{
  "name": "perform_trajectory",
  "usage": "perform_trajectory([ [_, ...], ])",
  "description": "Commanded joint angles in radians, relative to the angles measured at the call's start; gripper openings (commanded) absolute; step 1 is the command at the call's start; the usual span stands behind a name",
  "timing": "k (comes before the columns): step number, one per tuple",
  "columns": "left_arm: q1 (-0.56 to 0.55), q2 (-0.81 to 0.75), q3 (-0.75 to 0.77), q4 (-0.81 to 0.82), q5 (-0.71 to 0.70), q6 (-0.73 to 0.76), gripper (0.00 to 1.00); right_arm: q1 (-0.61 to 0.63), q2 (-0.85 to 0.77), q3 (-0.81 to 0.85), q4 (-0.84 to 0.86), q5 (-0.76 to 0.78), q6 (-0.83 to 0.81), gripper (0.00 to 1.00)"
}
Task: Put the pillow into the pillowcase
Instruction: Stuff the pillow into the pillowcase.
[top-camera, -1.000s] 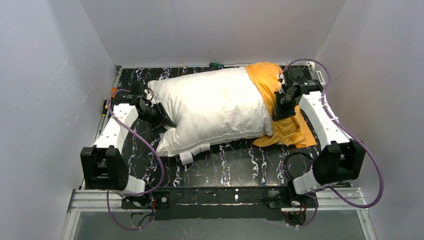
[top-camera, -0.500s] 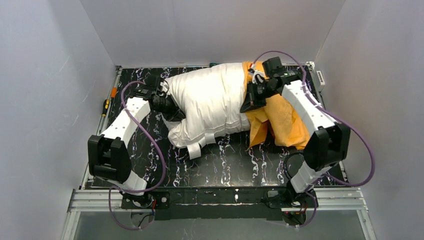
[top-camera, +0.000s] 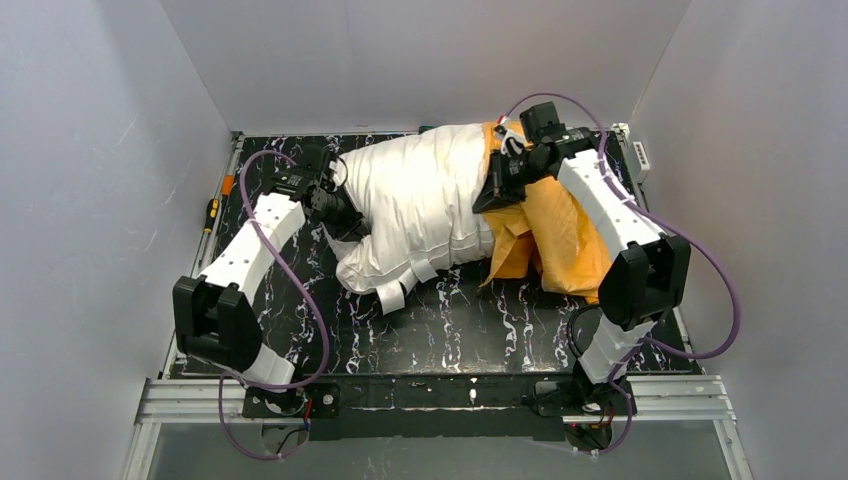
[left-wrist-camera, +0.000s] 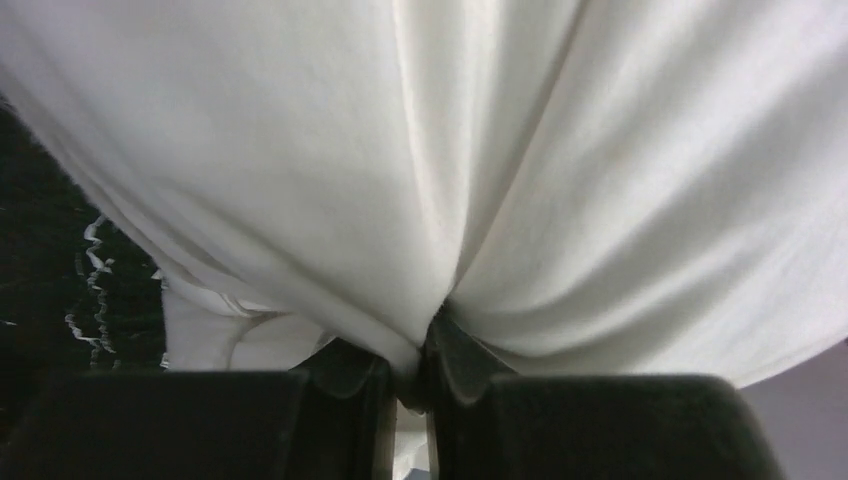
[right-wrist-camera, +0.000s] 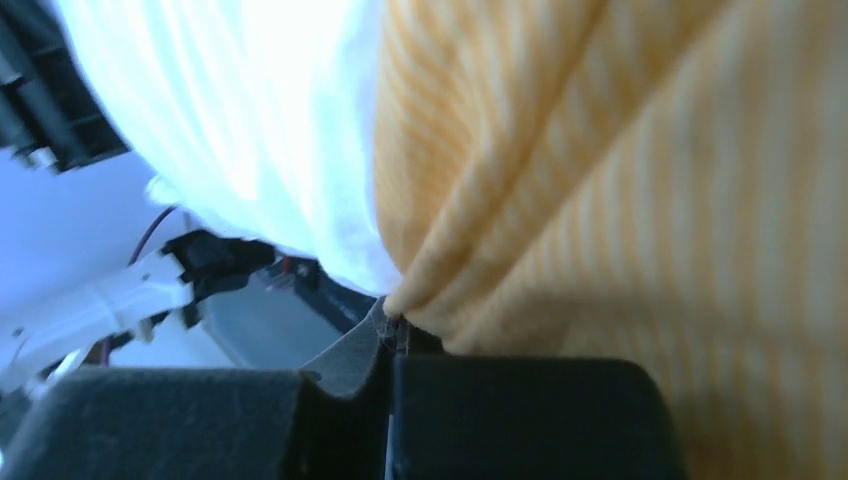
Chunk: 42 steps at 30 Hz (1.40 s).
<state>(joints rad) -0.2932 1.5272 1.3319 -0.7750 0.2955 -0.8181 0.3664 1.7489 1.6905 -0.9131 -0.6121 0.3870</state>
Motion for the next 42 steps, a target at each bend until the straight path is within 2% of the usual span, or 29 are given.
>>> perform_trajectory([
  [1,0.023,-0.095,0.052,-0.121,-0.03,0.128,0.19,-0.06,-0.012,0.11,-0.122,0.212,-0.141,0.11],
  [5,0.141,-0.138,0.018,-0.169,0.005,0.209,0.5,-0.116,-0.069,0.075,-0.148,0.339,-0.197,0.47],
  [6,0.166,-0.147,0.008,-0.175,0.02,0.225,0.55,-0.125,-0.087,0.06,-0.151,0.359,-0.202,0.62],
  [7,0.185,-0.157,0.0,-0.179,0.033,0.241,0.59,-0.128,-0.105,0.045,-0.157,0.38,-0.205,0.72],
  [9,0.205,-0.173,-0.009,-0.192,0.041,0.269,0.66,-0.131,-0.148,0.012,-0.174,0.417,-0.204,0.85],
  [11,0.207,-0.186,-0.011,-0.211,0.051,0.289,0.69,-0.14,-0.192,-0.028,-0.19,0.451,-0.189,0.93],
  [13,0.207,-0.2,-0.017,-0.229,0.067,0.303,0.71,-0.155,-0.243,-0.064,-0.204,0.482,-0.163,0.98],
  [20,0.207,-0.282,-0.052,-0.295,0.068,0.336,0.78,-0.229,-0.331,-0.138,-0.276,0.499,-0.117,0.98],
  [22,0.207,-0.303,-0.066,-0.3,0.078,0.336,0.86,-0.263,-0.337,-0.196,-0.265,0.474,-0.114,0.98],
  [27,0.204,-0.322,-0.172,-0.243,0.182,0.269,0.87,-0.31,-0.3,-0.359,-0.116,0.356,-0.101,0.98],
  [30,0.196,-0.327,-0.261,-0.152,0.229,0.223,0.84,-0.311,-0.239,-0.377,-0.008,0.327,-0.083,0.98],
  [31,0.194,-0.323,-0.286,-0.116,0.239,0.207,0.82,-0.311,-0.21,-0.357,0.02,0.316,-0.073,0.94],
  [33,0.191,-0.304,-0.32,-0.051,0.255,0.18,0.73,-0.311,-0.172,-0.335,0.102,0.268,-0.047,0.7],
  [35,0.19,-0.271,-0.324,0.0,0.276,0.169,0.51,-0.31,-0.142,-0.319,0.175,0.232,-0.018,0.32],
  [37,0.189,-0.237,-0.291,0.027,0.291,0.173,0.22,-0.31,-0.12,-0.278,0.195,0.204,-0.012,0.08],
  [38,0.188,-0.224,-0.261,0.029,0.3,0.18,0.09,-0.31,-0.114,-0.249,0.174,0.195,-0.017,0.01],
  [39,0.187,-0.217,-0.227,0.029,0.31,0.188,0.0,-0.31,-0.113,-0.21,0.142,0.184,-0.027,0.01],
  [42,0.187,-0.232,-0.124,0.028,0.353,0.197,0.0,-0.311,-0.155,-0.114,0.074,0.186,-0.037,0.01],
])
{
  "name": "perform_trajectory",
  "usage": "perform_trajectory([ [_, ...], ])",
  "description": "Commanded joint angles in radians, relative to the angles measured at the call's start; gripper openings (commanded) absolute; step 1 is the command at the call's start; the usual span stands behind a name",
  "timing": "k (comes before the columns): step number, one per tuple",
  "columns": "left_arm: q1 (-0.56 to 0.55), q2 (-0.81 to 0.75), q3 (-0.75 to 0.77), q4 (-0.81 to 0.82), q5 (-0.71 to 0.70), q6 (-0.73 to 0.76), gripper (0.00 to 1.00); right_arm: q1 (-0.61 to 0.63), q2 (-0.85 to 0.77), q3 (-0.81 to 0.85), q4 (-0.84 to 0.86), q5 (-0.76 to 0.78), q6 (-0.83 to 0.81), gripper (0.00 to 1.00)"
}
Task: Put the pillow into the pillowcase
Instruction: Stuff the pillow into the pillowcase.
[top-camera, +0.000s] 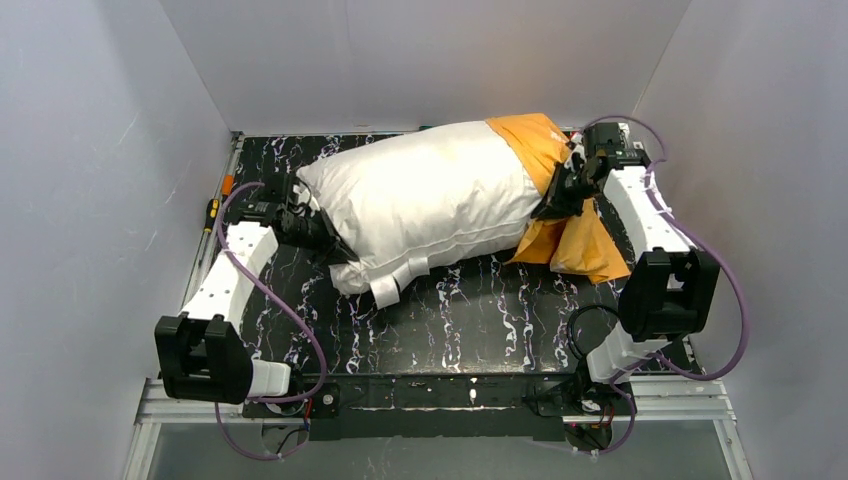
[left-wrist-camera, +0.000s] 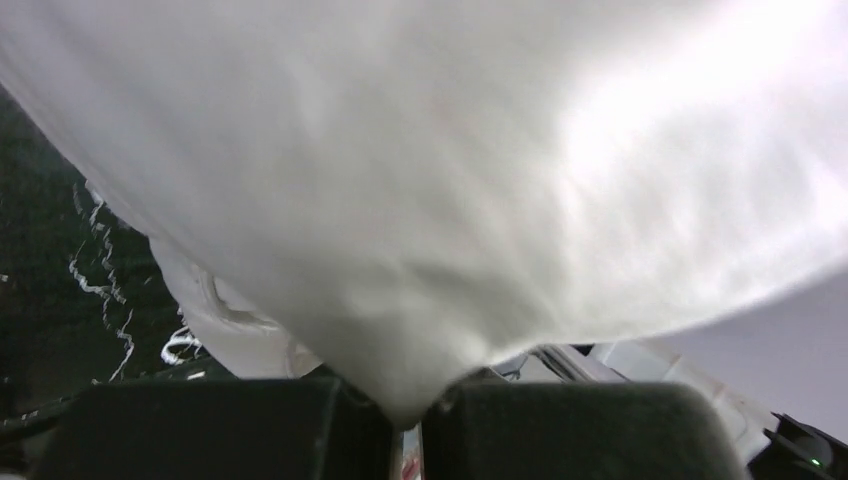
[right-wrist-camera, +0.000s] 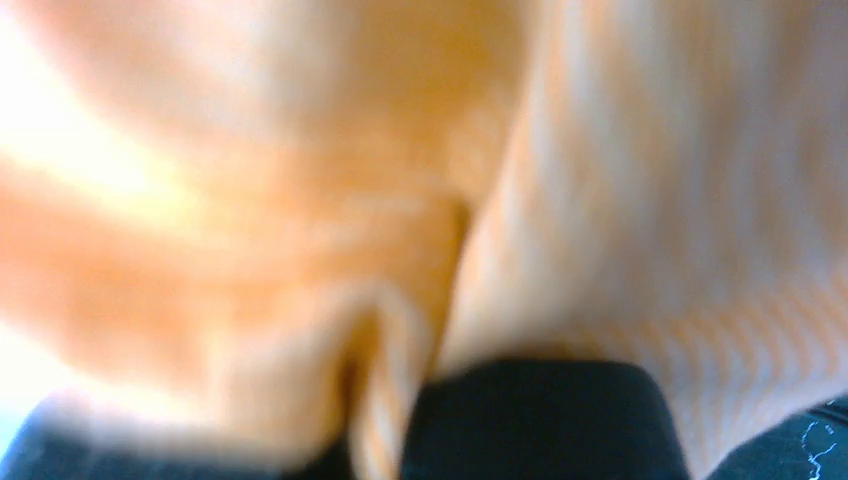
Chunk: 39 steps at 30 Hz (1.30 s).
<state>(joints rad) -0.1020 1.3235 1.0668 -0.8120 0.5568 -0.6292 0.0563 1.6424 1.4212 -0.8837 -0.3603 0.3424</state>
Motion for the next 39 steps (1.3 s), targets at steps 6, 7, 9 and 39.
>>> perform_trajectory([
  [6,-0.004,-0.066,0.342,0.081,0.285,-0.08,0.0,-0.004,-0.145,0.369,-0.015,-0.064,0.072,0.01],
  [7,-0.006,-0.066,0.377,0.083,0.316,-0.108,0.0,-0.003,-0.153,0.407,-0.005,-0.066,0.083,0.01],
  [9,-0.005,-0.06,0.438,0.083,0.376,-0.173,0.0,-0.003,-0.16,0.495,0.017,-0.075,0.096,0.01],
  [39,-0.007,0.099,0.324,0.348,0.68,-0.587,0.0,0.021,0.079,0.812,0.292,-0.036,0.188,0.01],
])
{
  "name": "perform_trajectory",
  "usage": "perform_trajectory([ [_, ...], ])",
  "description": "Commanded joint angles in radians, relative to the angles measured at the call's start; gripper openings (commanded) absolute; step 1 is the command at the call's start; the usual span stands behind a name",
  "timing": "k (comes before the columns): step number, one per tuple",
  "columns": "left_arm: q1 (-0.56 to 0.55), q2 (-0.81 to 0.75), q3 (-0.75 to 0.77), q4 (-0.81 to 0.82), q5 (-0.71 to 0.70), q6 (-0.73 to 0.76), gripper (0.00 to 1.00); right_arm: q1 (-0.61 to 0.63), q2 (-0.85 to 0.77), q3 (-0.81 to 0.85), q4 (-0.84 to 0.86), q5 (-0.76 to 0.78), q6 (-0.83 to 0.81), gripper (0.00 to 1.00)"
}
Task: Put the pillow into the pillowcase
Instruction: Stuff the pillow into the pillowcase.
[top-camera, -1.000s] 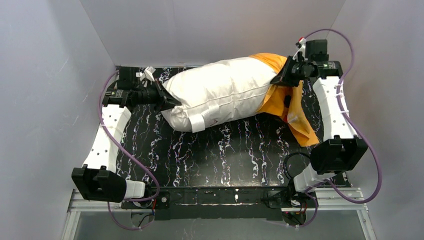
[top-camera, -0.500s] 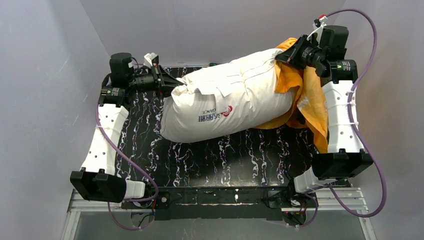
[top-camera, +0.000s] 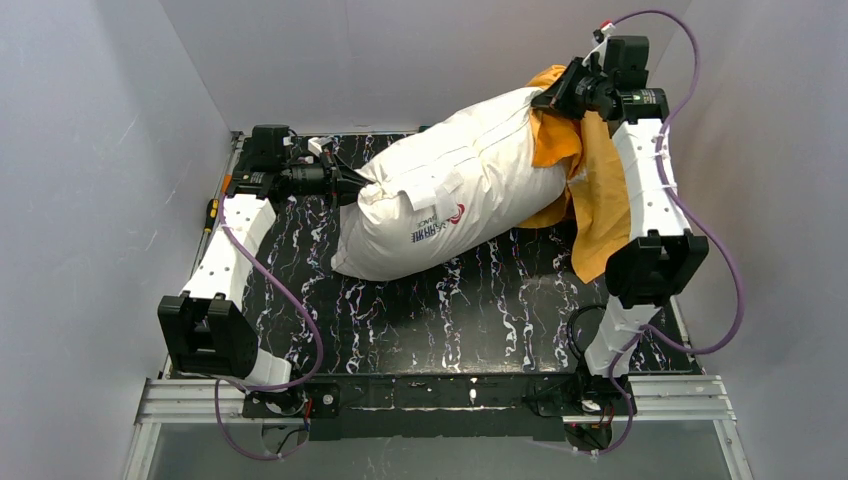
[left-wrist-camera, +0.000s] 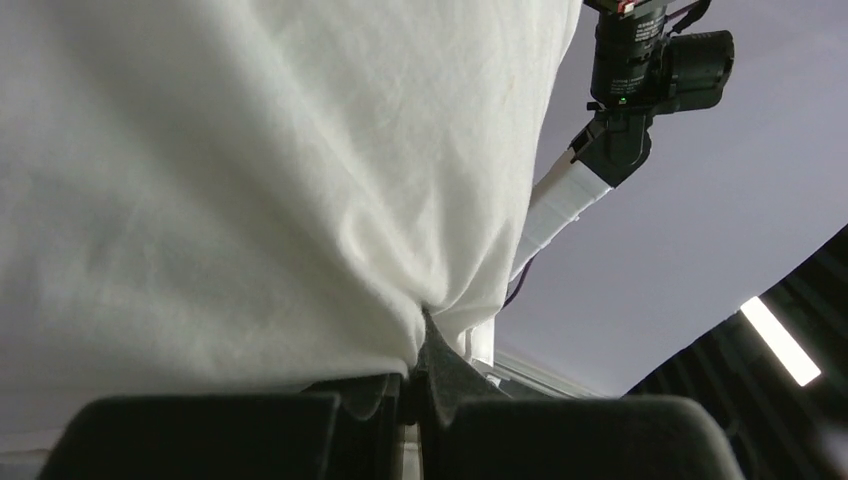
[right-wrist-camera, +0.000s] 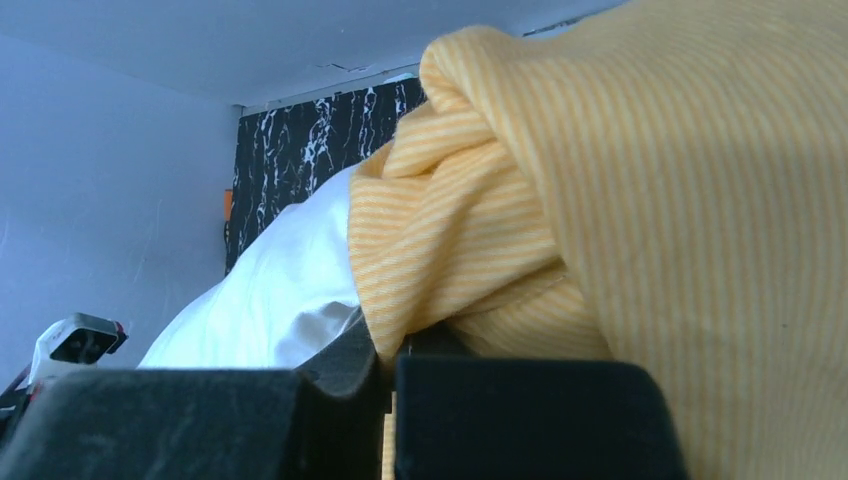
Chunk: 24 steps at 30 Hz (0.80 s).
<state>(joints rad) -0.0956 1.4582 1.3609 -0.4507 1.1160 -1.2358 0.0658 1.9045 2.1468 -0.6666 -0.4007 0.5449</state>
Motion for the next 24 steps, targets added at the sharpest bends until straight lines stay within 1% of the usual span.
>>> perform_trajectory([
  [1,-0.013,-0.042,0.017,-0.014,0.144,0.013,0.0,0.011,-0.217,0.074,0.081,0.016,-0.011,0.01],
  [6,-0.018,-0.064,0.02,-0.014,0.272,-0.032,0.0,0.011,-0.329,0.053,0.114,0.055,0.032,0.01],
  [9,-0.018,-0.063,0.048,-0.011,0.319,-0.044,0.0,0.011,-0.342,0.021,0.156,0.022,0.088,0.01],
  [11,-0.018,-0.055,0.037,0.01,0.322,-0.065,0.0,0.011,-0.338,-0.04,0.202,-0.005,0.112,0.01],
  [14,-0.018,-0.032,-0.02,0.014,0.296,-0.081,0.0,0.012,-0.293,-0.124,0.259,-0.02,0.113,0.01],
  [17,-0.017,0.017,-0.061,-0.008,0.259,-0.056,0.0,0.014,-0.2,-0.142,0.273,-0.039,0.103,0.01],
  [20,-0.007,0.086,-0.038,-0.037,0.201,-0.001,0.0,0.017,-0.101,-0.153,0.325,-0.042,0.106,0.01],
  [24,0.041,0.194,0.077,-0.149,0.052,0.099,0.14,0.033,0.026,-0.123,0.417,-0.019,0.106,0.01],
])
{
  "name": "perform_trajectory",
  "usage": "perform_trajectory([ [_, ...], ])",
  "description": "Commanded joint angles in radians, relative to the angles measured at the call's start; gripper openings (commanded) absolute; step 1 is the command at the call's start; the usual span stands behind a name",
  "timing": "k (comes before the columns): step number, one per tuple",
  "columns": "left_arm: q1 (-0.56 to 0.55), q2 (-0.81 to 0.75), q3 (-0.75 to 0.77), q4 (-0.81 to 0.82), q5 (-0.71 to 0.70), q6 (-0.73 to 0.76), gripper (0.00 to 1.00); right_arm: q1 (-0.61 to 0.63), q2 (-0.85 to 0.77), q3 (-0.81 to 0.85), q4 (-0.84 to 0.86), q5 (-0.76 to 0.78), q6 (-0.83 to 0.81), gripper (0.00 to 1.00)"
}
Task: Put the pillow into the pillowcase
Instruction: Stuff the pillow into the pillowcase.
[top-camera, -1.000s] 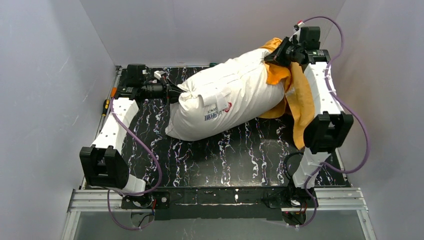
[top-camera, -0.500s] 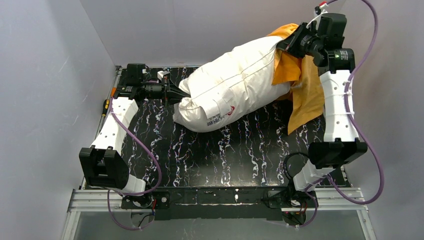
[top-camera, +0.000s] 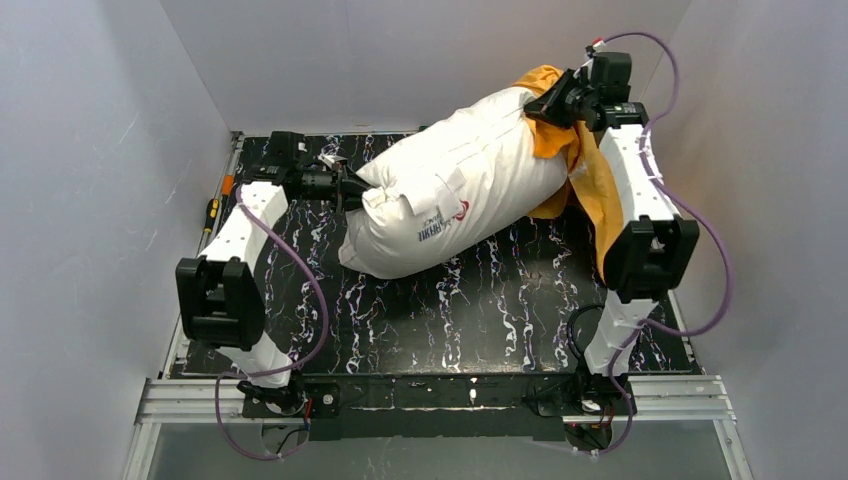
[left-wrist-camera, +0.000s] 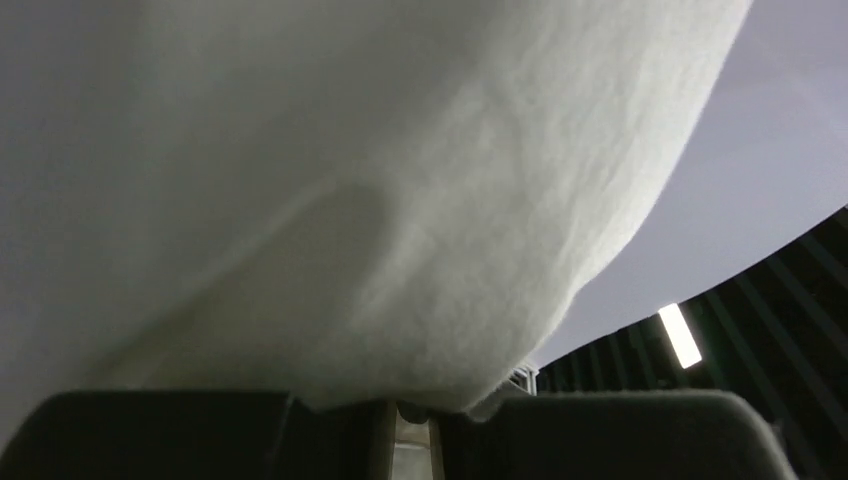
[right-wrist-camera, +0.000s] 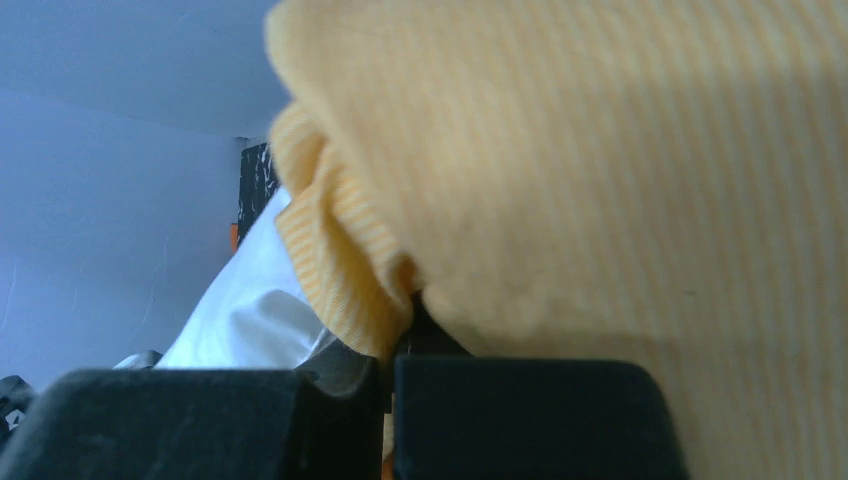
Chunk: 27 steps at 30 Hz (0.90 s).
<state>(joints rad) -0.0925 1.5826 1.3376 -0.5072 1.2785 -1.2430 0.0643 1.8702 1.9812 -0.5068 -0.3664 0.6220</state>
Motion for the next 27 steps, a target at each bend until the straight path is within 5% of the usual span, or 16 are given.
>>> perform_trajectory([
  [1,0.056,0.09,0.122,-0.094,-0.153,0.118,0.17,0.04,0.098,0.063,0.279,-0.062,0.025,0.01],
  [5,0.158,0.129,0.178,-0.05,-0.331,0.121,0.27,0.071,0.255,0.213,0.336,-0.07,0.002,0.01],
  [10,0.239,0.059,0.204,-0.049,-0.7,0.2,0.64,0.082,0.425,0.424,0.401,-0.078,0.029,0.11],
  [15,0.262,-0.128,0.12,-0.003,-0.946,0.306,0.95,0.082,0.324,0.394,0.497,0.041,0.0,0.64],
  [19,0.264,-0.248,-0.02,0.062,-0.942,0.333,0.98,0.081,0.236,0.399,0.414,0.069,-0.112,0.91],
  [27,0.263,-0.415,-0.272,0.169,-0.861,0.349,0.98,0.08,-0.059,-0.001,0.211,0.173,-0.265,0.95],
])
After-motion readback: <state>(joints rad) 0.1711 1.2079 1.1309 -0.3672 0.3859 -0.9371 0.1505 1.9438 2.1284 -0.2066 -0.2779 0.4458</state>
